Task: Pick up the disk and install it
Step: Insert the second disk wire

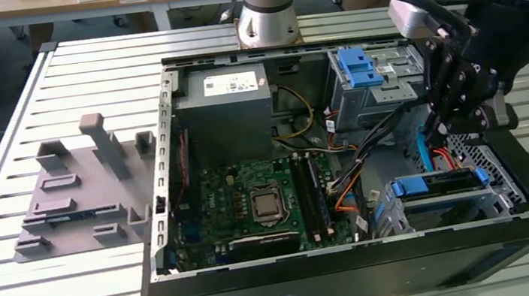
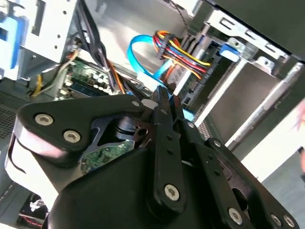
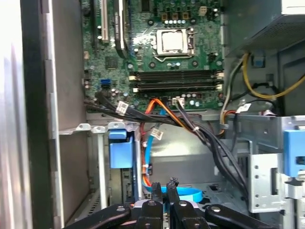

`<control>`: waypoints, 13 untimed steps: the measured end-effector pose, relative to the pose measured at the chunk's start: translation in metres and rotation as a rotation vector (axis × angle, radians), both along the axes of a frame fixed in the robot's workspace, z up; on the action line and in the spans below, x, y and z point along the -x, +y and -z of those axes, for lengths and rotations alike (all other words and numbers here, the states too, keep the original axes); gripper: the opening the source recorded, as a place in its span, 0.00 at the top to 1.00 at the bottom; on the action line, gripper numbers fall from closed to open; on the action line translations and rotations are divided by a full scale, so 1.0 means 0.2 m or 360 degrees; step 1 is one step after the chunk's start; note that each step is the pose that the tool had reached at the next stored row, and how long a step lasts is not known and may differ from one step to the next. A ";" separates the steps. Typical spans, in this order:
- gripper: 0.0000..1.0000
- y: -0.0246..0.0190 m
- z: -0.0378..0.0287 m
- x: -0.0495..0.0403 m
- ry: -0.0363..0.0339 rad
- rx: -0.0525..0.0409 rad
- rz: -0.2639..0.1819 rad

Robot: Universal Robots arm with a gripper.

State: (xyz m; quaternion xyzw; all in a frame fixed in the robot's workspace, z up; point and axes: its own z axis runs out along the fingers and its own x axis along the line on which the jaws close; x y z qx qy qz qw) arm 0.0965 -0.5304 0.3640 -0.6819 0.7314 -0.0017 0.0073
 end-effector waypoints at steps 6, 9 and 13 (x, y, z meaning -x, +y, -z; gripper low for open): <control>0.84 -0.014 0.015 0.001 0.0000 0.0012 0.0000; 0.84 -0.036 0.025 0.000 0.0000 -0.0020 0.0000; 0.84 -0.064 0.042 0.000 0.0000 -0.0059 0.0000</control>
